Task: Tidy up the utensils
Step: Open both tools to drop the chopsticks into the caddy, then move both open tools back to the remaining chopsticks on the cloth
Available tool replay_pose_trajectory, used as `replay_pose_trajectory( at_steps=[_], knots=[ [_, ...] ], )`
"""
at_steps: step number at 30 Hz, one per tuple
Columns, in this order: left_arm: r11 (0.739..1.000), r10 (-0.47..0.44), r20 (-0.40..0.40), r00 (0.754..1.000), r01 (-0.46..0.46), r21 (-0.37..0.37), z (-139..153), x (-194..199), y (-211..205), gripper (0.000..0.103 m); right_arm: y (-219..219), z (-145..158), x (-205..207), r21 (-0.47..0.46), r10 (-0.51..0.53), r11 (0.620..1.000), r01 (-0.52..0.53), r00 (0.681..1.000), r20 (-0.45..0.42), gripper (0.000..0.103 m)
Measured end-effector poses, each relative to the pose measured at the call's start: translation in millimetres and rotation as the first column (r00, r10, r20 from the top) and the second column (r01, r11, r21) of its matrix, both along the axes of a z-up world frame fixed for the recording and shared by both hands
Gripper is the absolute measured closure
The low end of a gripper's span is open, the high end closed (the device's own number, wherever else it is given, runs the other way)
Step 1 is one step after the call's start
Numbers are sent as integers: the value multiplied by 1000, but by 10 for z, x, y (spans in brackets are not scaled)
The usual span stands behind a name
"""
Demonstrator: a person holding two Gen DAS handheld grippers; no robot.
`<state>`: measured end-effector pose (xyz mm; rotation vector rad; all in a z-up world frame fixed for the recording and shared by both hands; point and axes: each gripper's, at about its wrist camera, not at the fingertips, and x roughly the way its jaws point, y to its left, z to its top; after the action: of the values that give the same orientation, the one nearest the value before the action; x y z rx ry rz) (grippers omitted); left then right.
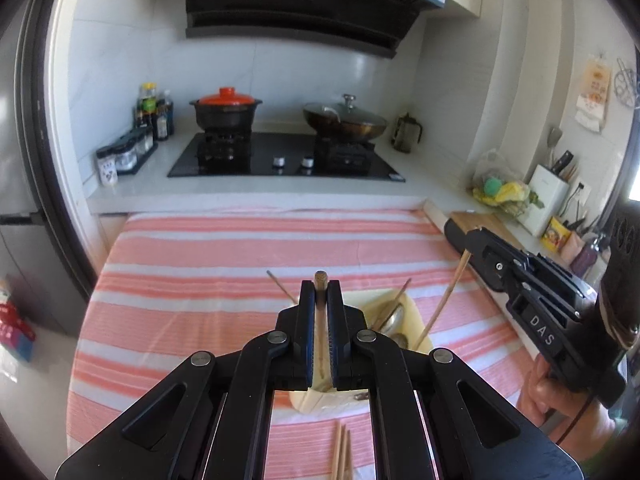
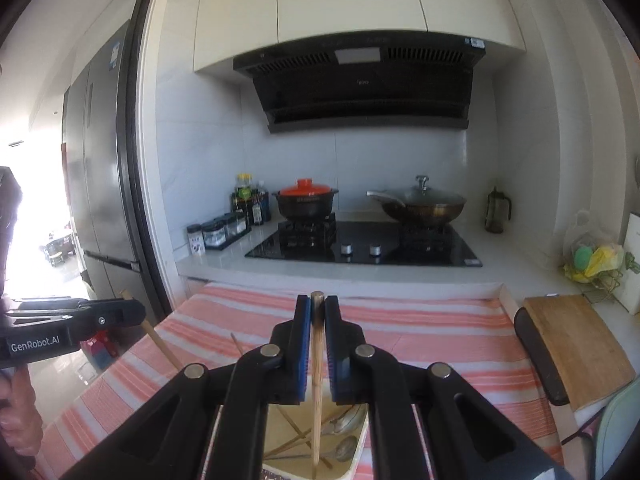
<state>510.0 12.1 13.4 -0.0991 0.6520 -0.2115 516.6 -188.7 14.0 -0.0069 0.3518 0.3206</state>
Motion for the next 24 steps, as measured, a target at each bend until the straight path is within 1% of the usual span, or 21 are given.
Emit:
replay_pose_trajectory(
  at_steps=[4, 5, 6, 7, 8, 9, 10, 12, 13, 15, 16, 18, 20, 21, 23, 24],
  knots=[
    [1000, -3, -70, 998, 4, 17, -199, 141, -118, 98, 64, -269, 216, -16, 38, 999, -41, 989, -141, 95],
    [1000, 6, -87, 996, -5, 14, -227, 161, -123, 96, 70, -321, 274, -11, 48, 999, -50, 982, -180, 95],
    [1000, 7, -106, 994, -8, -1, -248, 172, -120, 85, 74, -362, 320, -6, 52, 998, -54, 974, -222, 92],
    [1000, 9, -124, 992, -12, -21, -254, 165, -105, 77, 67, -391, 346, 0, 46, 999, -47, 966, -255, 84],
    [999, 16, -133, 991, -21, -38, -240, 123, -78, 62, 43, -394, 332, 14, 40, 999, -38, 962, -270, 80],
    [998, 19, -126, 992, -26, -49, -203, 54, -41, 51, 10, -381, 275, 34, 38, 999, -30, 963, -266, 75],
    [998, 13, -109, 994, -19, -52, -151, -30, -9, 49, -20, -339, 207, 49, 32, 999, -21, 967, -254, 72],
    [1000, -12, -76, 997, 10, -26, -34, -271, 57, 42, -84, -222, 28, 58, 35, 998, -23, 973, -229, 71],
    [1000, -24, -64, 998, 24, -6, 15, -415, 91, 39, -125, -145, -98, 61, 47, 998, -34, 975, -216, 71],
    [998, -53, -40, 998, 54, 32, 79, -776, 170, 25, -203, -6, -396, 37, 56, 998, -50, 980, -190, 69],
    [996, -67, -37, 997, 69, 53, 81, -983, 211, 23, -241, 50, -568, 11, 57, 998, -56, 982, -181, 64],
    [990, -111, -33, 993, 113, 85, 16, -1430, 302, 14, -335, 103, -973, -29, 77, 996, -83, 983, -167, 57],
    [982, -140, -31, 990, 143, 127, -147, -1892, 374, 11, -437, 44, -1388, -81, 97, 990, -112, 981, -170, 55],
    [978, -143, -34, 989, 146, 147, -272, -2122, 407, 9, -492, -43, -1620, -111, 95, 987, -116, 980, -172, 55],
    [977, -124, -52, 991, 131, 169, -587, -2530, 468, 8, -589, -263, -2050, -160, 70, 982, -99, 982, -175, 55],
    [978, -104, -70, 992, 115, 175, -765, -2704, 496, 8, -632, -420, -2264, -182, 46, 980, -79, 983, -175, 55]
  ],
)
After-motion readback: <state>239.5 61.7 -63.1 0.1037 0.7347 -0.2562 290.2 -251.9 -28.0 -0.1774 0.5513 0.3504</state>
